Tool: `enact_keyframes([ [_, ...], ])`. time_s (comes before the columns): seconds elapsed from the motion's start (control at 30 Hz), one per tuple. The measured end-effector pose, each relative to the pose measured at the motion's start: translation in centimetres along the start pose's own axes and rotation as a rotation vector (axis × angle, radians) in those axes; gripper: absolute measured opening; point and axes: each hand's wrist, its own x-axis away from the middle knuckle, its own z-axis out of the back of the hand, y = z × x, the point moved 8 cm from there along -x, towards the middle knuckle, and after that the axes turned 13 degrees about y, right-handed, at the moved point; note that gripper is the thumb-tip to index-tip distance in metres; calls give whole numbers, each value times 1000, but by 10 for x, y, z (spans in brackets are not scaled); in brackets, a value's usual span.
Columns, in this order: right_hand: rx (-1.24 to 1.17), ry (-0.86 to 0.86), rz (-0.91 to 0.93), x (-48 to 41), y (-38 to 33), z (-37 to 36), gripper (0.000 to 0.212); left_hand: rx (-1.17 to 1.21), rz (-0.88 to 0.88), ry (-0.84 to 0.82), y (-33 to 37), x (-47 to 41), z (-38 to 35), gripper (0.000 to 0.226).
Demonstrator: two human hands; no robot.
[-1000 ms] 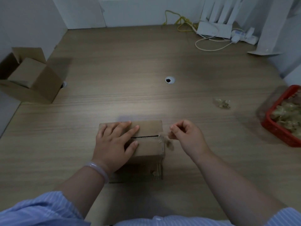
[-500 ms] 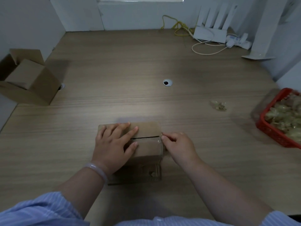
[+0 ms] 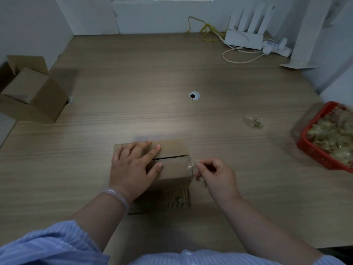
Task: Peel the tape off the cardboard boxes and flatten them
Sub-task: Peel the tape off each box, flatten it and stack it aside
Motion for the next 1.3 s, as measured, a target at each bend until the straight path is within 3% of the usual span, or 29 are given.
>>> enact_keyframes([
  [0.07,-92,3,-83,2,6,0,12,2,-5,11,0,1,0,55],
  [0.2,-225,55,-198,-3,5,2,31,-7,-13,26,0,1,1,53],
  [0.3,-106,79,-92,-8,-8,0,14,-8,-16,38,0,2,1,52],
  [0.43,165,33,190,-12,-27,-12,4,-8,-17,40,-1,3,1,52],
  [0.6,336,-52,298,-14,-42,-21,22,-11,-25,40,0,2,1,53],
  [0.67,247,-88,209,-16,-41,-20,24,-10,-29,34,0,2,1,53],
  [0.77,32,-211,113,-13,-37,-24,47,-10,-28,22,-1,3,0,53],
  [0.83,95,-289,194,-11,-38,-27,53,-9,-28,18,-1,3,-1,53],
  [0.9,326,-317,404,-11,-44,-29,55,-8,-29,18,-1,3,0,53],
  [1.0,512,-307,596,-8,-47,-34,47,-7,-32,20,0,2,-1,53],
  [1.13,468,-200,653,-12,-53,-33,21,-15,-20,7,-1,3,-1,53],
  [1.3,538,-276,771,-5,-58,-37,6,-25,-11,21,-1,2,-1,52],
])
